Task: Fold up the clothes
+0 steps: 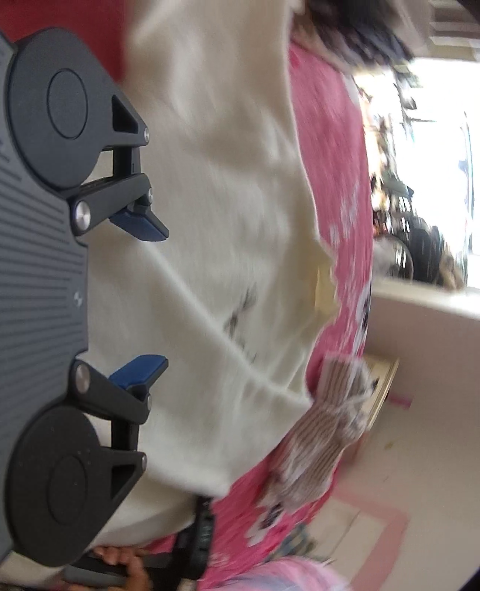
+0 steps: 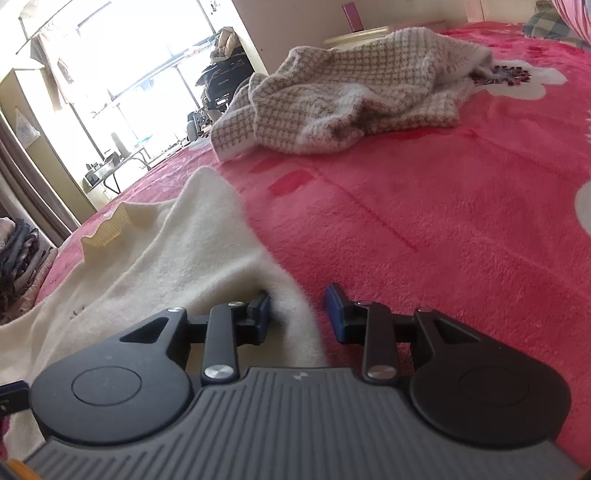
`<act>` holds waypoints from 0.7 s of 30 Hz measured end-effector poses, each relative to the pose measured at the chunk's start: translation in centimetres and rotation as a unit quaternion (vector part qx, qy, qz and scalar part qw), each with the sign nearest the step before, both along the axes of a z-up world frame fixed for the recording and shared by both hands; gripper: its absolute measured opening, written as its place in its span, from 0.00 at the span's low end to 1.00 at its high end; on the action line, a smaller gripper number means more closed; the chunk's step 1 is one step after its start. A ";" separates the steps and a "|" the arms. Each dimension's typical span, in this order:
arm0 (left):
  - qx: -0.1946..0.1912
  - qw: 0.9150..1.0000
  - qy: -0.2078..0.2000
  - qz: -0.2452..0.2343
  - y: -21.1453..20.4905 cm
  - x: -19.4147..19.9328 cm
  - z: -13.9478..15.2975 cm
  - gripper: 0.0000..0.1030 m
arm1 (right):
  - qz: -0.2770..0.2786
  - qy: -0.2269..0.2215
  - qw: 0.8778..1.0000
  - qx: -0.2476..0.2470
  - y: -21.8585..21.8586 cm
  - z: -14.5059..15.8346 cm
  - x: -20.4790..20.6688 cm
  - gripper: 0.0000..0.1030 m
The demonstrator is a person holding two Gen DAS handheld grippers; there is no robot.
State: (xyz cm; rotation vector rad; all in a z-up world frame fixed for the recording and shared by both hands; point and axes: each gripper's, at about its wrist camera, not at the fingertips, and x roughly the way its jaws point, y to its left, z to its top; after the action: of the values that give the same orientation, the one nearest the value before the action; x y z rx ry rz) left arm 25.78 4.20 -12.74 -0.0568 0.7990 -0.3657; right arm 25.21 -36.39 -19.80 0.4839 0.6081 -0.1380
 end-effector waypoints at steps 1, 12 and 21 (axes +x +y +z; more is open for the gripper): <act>-0.008 1.000 0.004 0.012 1.2 -0.2 0.4 0.67 | 0.003 0.000 1.000 -0.001 0.0 0.0 0.0 0.29; -0.044 0.995 0.045 0.079 11.9 -0.1 4.7 0.65 | 0.017 -0.012 0.999 0.049 -1.4 3.1 -6.6 0.56; -0.057 0.994 0.093 0.010 8.1 1.0 -0.2 0.53 | 0.085 -0.006 0.955 0.284 5.1 2.0 -7.9 0.56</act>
State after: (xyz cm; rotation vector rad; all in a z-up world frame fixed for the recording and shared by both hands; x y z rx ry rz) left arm 26.73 12.26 -12.90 -0.2076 0.9613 -0.3895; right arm 17.28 -31.28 -17.81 0.9840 0.6727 0.2133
